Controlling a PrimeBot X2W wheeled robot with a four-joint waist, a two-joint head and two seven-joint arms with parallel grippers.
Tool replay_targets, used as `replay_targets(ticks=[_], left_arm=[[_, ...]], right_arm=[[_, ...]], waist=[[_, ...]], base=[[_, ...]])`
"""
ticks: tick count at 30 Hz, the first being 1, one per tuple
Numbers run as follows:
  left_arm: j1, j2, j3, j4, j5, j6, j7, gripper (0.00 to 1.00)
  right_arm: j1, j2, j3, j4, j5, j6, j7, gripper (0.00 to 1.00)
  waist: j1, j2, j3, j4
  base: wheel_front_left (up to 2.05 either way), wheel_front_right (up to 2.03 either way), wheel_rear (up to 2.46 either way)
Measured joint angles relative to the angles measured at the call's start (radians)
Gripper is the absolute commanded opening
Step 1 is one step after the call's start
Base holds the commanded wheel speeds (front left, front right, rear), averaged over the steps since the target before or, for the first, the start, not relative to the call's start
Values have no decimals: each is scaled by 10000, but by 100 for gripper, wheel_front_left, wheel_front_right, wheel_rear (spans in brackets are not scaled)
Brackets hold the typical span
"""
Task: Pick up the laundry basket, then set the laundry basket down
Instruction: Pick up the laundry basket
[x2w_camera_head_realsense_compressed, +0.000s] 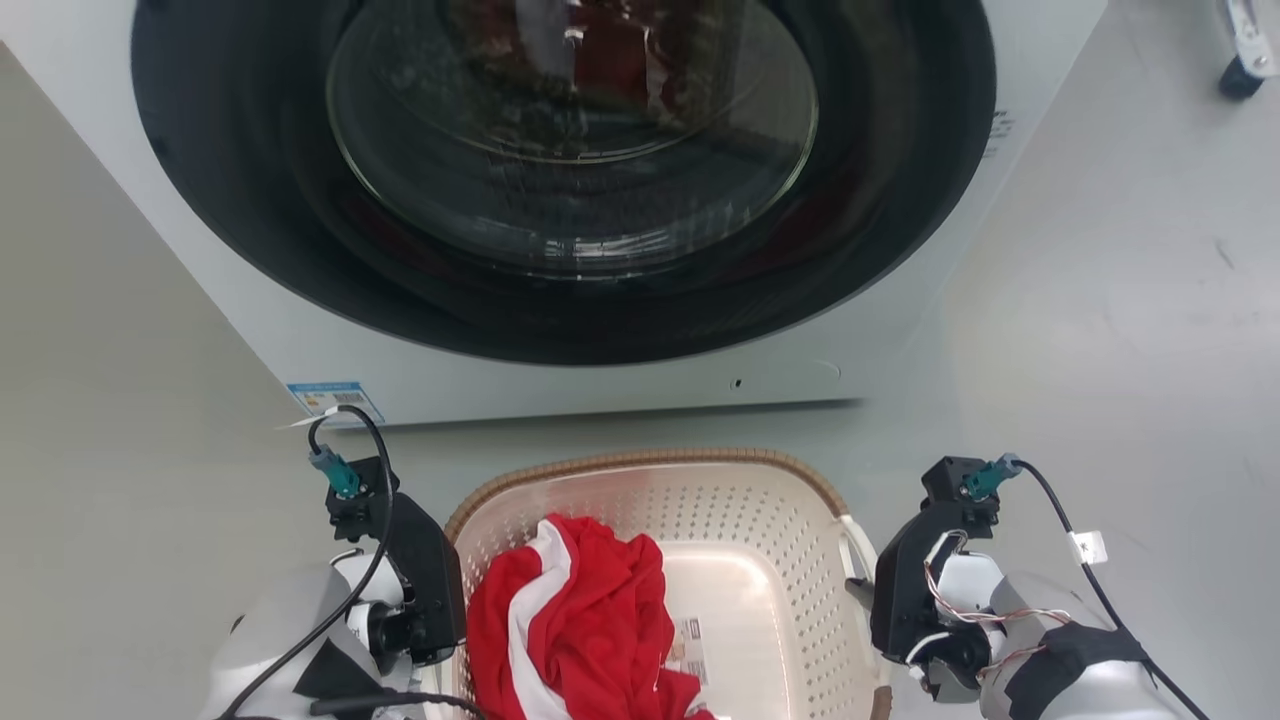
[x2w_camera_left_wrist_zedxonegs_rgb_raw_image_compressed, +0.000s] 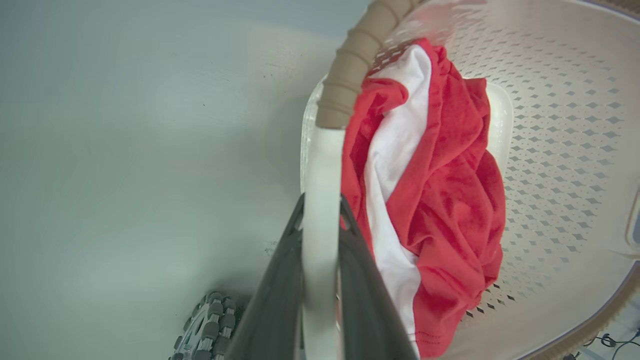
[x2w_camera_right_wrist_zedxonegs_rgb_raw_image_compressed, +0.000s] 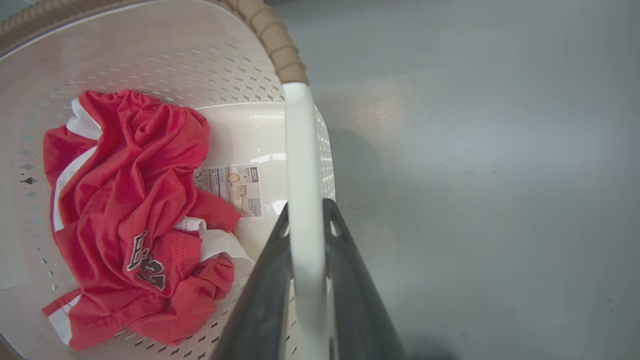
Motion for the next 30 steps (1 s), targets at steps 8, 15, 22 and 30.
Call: replay_targets(ticks=[8,15,22,30], left_arm=[[148,35,38,44,-148,2,591,0],[308,100,81,92,-477,2,986,0],[324,163,102,111,-554,2,1331,0],[322,255,165,113,-679,2,1480,0]], right_arm=[[270,-13,173,29,428,0,537,0],[331,-27,324,6,828,-12,1012,0],[336,-29,416,23,1072,-12,1486,0],[-21,-15,514,100,1179,-12,1810,0]], waist=[[0,0,-885,-59],[0,0,-1519,-148],[1,0,-1931,-265],[1,0,-2140,-340]], base=[[0,0,0],[0,0,0],[0,0,0],[0,0,0]])
